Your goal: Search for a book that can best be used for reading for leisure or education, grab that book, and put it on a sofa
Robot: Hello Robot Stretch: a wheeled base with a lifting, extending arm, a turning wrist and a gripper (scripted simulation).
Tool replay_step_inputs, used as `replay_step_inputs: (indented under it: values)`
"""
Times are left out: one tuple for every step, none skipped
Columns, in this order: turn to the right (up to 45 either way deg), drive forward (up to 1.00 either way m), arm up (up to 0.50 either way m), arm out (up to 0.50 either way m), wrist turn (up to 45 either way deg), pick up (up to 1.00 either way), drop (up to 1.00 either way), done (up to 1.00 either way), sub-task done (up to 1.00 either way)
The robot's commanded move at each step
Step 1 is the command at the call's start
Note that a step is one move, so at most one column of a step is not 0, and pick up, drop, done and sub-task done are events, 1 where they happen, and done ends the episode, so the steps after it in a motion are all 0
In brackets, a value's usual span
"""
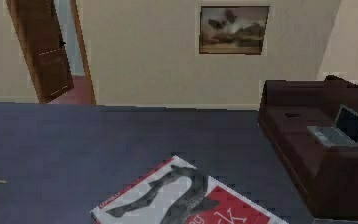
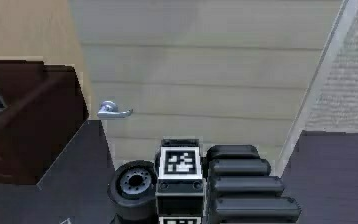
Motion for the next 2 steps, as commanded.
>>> replay_step_inputs:
  values:
    - [45.0, 0.0, 0.0, 0.0, 0.0, 0.0, 0.0, 0.0, 0.0]
    - [30.0, 0.0, 0.0, 0.0, 0.0, 0.0, 0.0, 0.0, 0.0]
